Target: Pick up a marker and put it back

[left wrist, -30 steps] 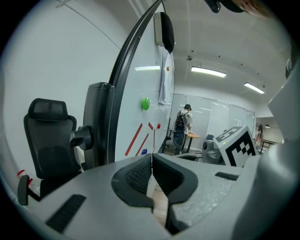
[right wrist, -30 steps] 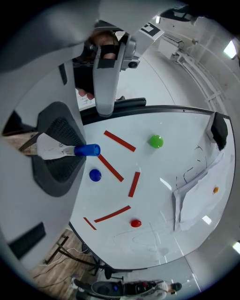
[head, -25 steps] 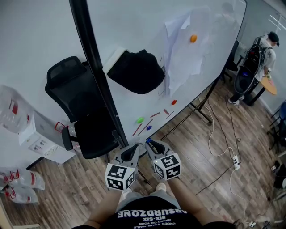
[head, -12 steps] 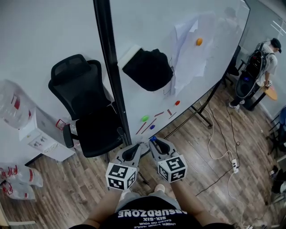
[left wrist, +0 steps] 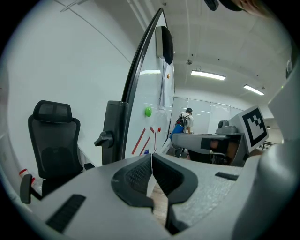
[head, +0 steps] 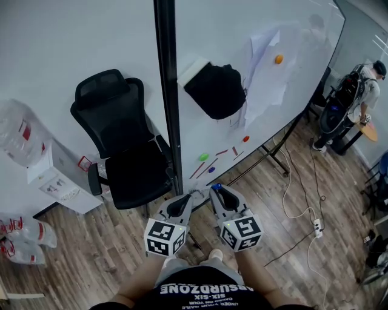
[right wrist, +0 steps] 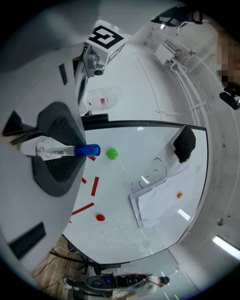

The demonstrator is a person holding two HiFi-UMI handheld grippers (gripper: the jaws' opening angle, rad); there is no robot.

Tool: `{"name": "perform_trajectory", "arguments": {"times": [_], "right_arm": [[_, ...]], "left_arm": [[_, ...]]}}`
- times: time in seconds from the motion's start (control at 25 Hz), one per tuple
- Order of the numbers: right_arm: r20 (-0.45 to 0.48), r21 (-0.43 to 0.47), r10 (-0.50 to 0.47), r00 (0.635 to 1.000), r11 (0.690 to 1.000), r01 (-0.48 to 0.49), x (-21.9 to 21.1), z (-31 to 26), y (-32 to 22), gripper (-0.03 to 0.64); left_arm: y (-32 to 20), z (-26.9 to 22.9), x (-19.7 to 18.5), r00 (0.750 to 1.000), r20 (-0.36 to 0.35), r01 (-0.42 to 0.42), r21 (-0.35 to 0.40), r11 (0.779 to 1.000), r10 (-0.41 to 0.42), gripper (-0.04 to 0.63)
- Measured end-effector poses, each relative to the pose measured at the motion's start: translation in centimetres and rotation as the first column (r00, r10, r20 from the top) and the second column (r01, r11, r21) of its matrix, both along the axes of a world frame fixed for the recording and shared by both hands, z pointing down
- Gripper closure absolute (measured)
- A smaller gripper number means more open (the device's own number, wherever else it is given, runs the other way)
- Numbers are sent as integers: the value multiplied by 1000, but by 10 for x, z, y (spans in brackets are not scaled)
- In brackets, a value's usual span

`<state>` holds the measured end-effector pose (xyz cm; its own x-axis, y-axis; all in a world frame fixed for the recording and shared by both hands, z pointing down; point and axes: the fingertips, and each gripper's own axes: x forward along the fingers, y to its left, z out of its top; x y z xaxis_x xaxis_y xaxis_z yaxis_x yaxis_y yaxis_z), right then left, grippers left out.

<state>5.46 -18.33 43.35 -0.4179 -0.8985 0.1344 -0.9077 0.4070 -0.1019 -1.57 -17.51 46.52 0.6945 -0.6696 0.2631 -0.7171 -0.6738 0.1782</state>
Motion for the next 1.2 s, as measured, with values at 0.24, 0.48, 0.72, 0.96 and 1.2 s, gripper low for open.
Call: {"name": "perform_trajectory", "arguments": {"times": [0.24, 0.48, 0.72, 0.96, 1.2], "right_arm": [[9, 27, 4, 1000, 1000, -4, -2, -12, 5, 555], [13, 34, 11, 1000, 999, -11, 0, -16, 8, 555], [16, 38, 9, 1000, 999, -10, 2, -20, 16, 555], [43, 12, -7, 999, 1000, 7, 3, -16, 32, 555], [42, -22, -3, 999, 1000, 4, 5, -4, 42, 555]], "left_arm": [[1, -2, -6, 1000, -2, 5, 4, 1000, -5, 588], [3, -1, -7, 1000, 0, 1, 0, 1000, -1, 588], [2, -1, -7, 1000, -3, -1, 1, 1000, 1, 588], [1, -2, -7, 1000, -7, -1, 2, 1000, 1, 588], [5, 4, -10, 1000, -4, 5, -12, 1000, -5, 588]]}}
